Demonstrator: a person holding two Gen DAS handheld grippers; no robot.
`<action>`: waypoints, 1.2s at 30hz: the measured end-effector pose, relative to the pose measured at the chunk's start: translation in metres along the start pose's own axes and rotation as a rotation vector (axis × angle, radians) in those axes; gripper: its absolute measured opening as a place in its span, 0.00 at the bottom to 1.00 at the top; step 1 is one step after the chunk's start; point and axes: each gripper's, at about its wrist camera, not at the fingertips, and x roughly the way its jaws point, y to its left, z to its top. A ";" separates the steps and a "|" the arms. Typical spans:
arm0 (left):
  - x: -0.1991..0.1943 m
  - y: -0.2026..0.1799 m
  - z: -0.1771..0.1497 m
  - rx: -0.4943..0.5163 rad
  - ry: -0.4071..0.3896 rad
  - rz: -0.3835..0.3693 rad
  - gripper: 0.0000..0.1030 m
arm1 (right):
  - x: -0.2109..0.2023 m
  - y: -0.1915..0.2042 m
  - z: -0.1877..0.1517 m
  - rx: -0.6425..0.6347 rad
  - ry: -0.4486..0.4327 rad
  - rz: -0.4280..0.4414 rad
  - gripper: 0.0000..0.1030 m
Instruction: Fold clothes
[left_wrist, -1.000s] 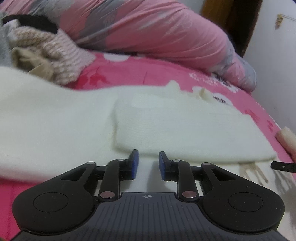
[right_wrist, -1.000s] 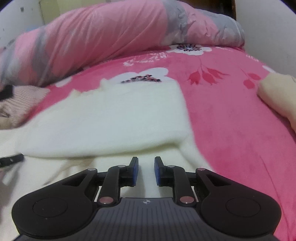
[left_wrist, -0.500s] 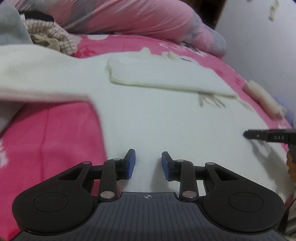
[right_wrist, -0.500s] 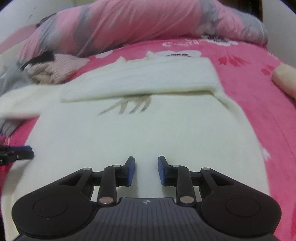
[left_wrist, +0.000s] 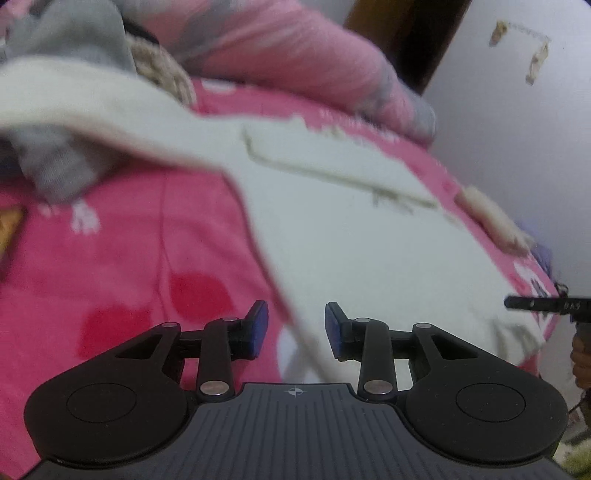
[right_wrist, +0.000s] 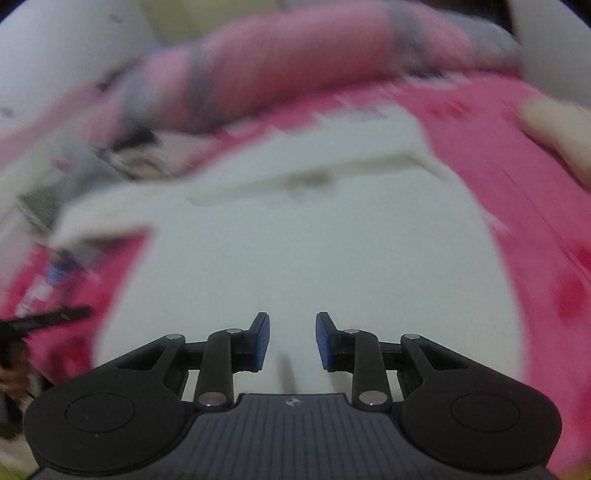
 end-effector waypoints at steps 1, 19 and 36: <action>-0.001 -0.001 0.003 0.000 -0.012 0.016 0.32 | 0.010 0.015 0.008 -0.023 -0.019 0.047 0.27; 0.039 -0.039 0.018 0.068 -0.026 -0.091 0.32 | 0.052 0.139 -0.086 -0.487 0.129 0.373 0.16; 0.032 -0.044 -0.015 0.184 0.105 -0.070 0.32 | -0.048 -0.022 -0.061 -0.070 -0.045 -0.150 0.17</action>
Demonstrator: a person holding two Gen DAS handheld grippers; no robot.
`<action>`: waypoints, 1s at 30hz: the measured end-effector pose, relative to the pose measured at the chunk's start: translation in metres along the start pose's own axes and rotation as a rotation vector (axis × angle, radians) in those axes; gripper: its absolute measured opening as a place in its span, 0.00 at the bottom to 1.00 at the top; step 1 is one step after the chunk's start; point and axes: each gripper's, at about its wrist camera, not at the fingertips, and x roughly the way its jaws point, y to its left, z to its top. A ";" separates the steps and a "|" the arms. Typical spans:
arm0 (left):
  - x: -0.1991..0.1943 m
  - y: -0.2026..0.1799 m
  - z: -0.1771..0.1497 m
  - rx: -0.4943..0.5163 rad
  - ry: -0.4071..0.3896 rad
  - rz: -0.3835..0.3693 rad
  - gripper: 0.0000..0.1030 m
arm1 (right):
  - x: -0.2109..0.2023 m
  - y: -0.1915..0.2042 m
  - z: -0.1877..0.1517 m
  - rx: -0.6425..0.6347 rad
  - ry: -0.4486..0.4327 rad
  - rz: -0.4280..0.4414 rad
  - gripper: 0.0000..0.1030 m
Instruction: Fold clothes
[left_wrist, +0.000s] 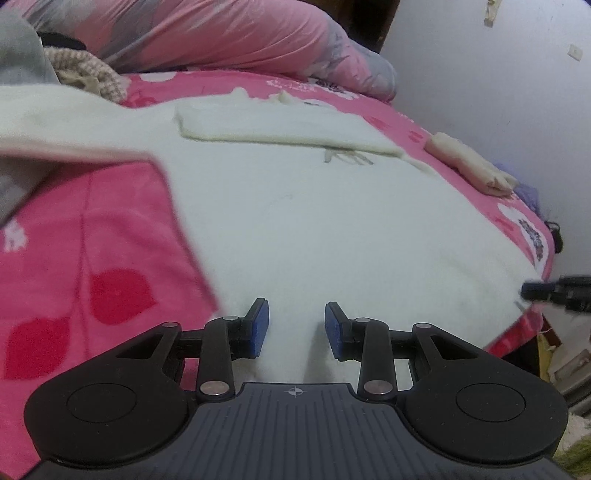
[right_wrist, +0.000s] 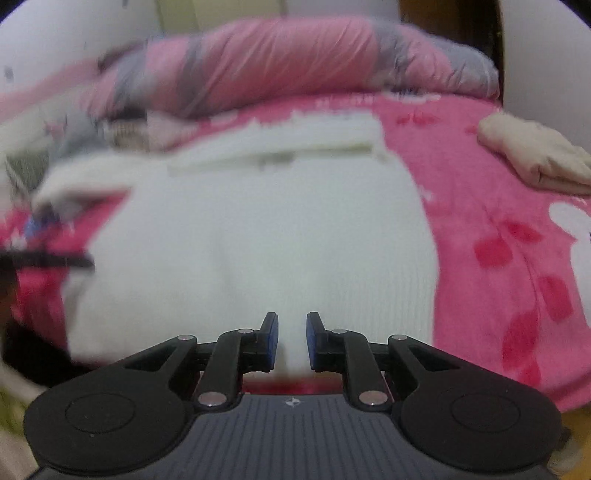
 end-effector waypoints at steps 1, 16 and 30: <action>0.000 -0.001 0.002 0.010 -0.005 0.003 0.32 | 0.006 0.002 0.005 0.006 -0.027 0.006 0.17; 0.001 0.006 -0.007 -0.034 0.014 0.027 0.32 | 0.032 0.082 -0.020 -0.297 0.092 0.202 0.16; -0.038 0.048 0.009 -0.198 -0.121 0.183 0.33 | 0.107 0.140 0.044 -0.212 -0.039 0.284 0.17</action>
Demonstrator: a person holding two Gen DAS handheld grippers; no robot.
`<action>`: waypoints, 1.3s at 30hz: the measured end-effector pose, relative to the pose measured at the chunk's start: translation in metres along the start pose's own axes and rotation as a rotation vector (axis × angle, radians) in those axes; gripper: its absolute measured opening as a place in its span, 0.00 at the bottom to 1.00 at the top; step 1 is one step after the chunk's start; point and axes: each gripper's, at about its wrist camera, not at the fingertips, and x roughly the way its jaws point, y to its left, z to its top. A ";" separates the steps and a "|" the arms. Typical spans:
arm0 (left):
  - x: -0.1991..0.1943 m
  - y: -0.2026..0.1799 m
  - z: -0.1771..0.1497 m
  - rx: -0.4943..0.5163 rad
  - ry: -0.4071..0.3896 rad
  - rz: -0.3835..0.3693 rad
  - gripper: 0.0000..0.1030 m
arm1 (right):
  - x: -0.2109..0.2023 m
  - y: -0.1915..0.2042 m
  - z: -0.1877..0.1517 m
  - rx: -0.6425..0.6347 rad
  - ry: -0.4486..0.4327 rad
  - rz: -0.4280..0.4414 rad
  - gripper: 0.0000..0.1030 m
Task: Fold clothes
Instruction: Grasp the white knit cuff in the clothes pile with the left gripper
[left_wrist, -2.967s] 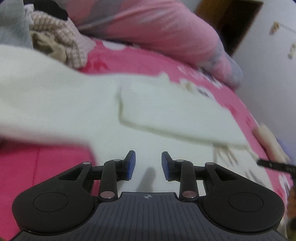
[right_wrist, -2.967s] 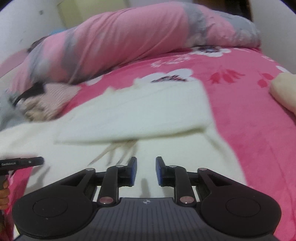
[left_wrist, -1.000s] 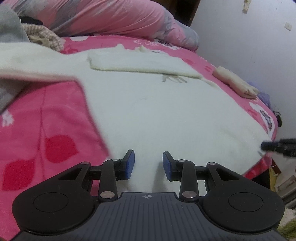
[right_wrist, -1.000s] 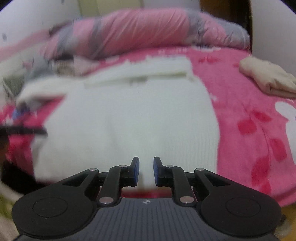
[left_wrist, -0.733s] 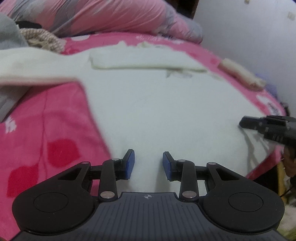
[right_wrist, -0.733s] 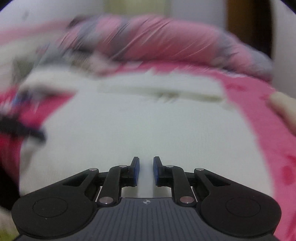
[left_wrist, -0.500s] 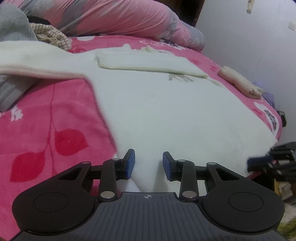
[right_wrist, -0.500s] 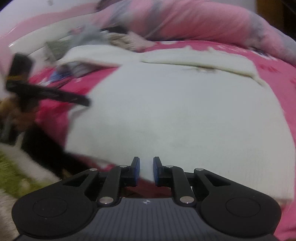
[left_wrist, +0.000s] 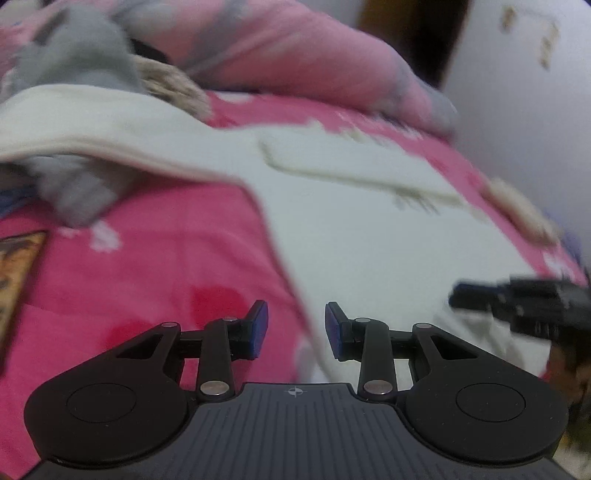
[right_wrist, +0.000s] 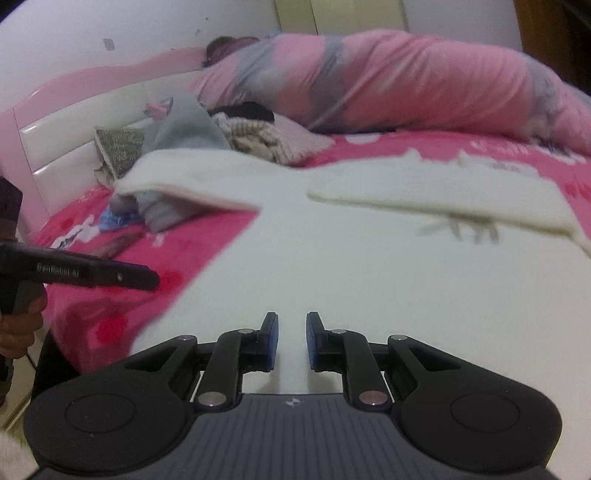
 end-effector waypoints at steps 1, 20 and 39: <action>-0.001 0.009 0.008 -0.044 -0.027 0.019 0.33 | 0.005 0.002 0.006 -0.004 -0.010 0.003 0.17; -0.036 0.162 0.070 -0.782 -0.569 0.385 0.50 | 0.140 0.097 0.116 -0.253 -0.063 0.170 0.35; -0.010 0.195 0.056 -0.830 -0.539 0.287 0.42 | 0.227 0.159 0.086 -0.752 -0.090 -0.079 0.11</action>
